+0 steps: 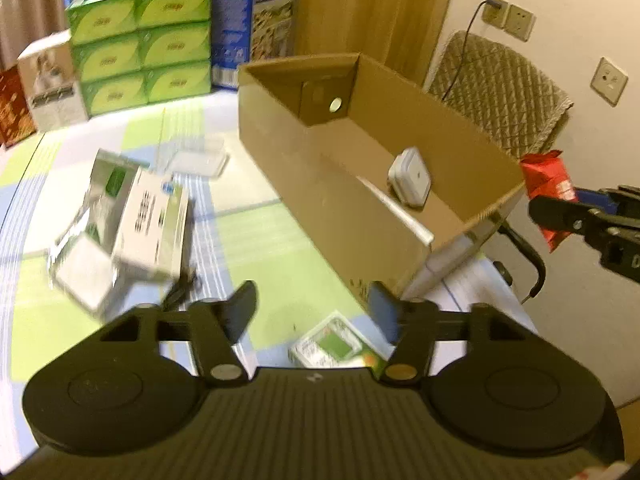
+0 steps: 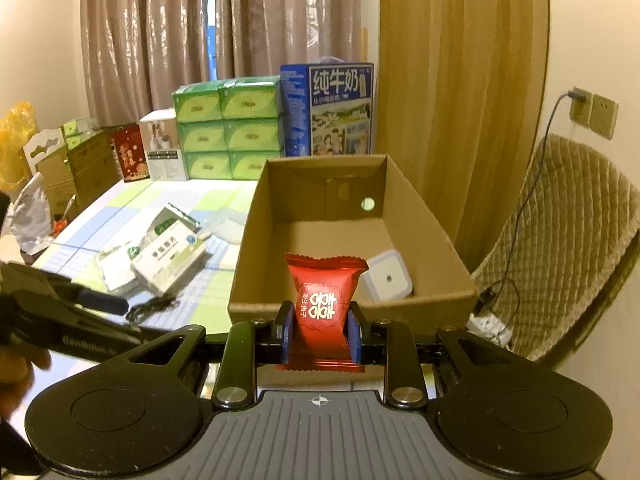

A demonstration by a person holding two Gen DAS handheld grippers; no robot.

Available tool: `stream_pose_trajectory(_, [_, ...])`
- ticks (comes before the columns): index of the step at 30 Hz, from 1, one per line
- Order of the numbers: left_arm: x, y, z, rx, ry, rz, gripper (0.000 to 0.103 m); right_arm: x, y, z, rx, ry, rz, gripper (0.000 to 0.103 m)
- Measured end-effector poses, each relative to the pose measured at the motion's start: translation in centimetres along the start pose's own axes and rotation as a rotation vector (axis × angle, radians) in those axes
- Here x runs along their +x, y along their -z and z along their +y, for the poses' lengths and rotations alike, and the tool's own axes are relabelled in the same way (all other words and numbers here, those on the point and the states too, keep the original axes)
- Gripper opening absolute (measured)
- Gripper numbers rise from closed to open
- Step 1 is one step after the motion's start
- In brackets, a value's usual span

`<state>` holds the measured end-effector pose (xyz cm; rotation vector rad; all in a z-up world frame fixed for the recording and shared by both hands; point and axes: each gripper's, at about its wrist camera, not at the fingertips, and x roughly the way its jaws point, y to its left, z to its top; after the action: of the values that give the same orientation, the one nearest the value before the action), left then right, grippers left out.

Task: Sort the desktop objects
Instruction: 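Move the left tool to the white-and-green medicine box and grasp it, then carry the white-and-green box with the left tool into the cardboard box while the right tool carries the red packet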

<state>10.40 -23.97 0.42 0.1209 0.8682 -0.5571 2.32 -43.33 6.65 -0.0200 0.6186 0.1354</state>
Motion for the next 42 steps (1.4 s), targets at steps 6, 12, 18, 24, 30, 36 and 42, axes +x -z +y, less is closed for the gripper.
stream_pose_trajectory(6, [1.4, 3.4, -2.0, -0.064, -0.062, 0.037, 0.090, 0.1, 2.1, -1.1, 0.029, -0.005, 0.026, 0.024])
stream_pose_trajectory(12, [3.8, 5.1, -3.7, -0.151, -0.085, 0.053, 0.093, 0.7, 4.2, -2.4, 0.063, 0.001, 0.062, 0.024])
stream_pose_trajectory(18, [6.6, 5.9, -5.1, -0.129, -0.142, 0.088, 0.081, 1.6, 5.3, -3.2, 0.081, 0.008, 0.088, 0.024])
stream_pose_trajectory(24, [7.6, 6.7, -4.2, -0.121, -0.134, 0.138, 0.061, 2.4, 5.8, -2.6, 0.083, -0.010, 0.106, 0.024])
stream_pose_trajectory(30, [7.1, 7.3, -3.3, -0.070, -0.119, 0.138, 0.051, 2.7, 6.1, -1.4, 0.074, -0.025, 0.118, 0.024])
stream_pose_trajectory(36, [6.2, 7.5, -2.7, -0.034, -0.103, 0.127, 0.050, 2.2, 6.1, -0.5, 0.069, -0.025, 0.118, 0.024])
stream_pose_trajectory(42, [4.0, 6.8, -1.8, -0.047, -0.103, 0.085, 0.050, 1.0, 5.1, 0.6, 0.054, -0.024, 0.090, 0.024])
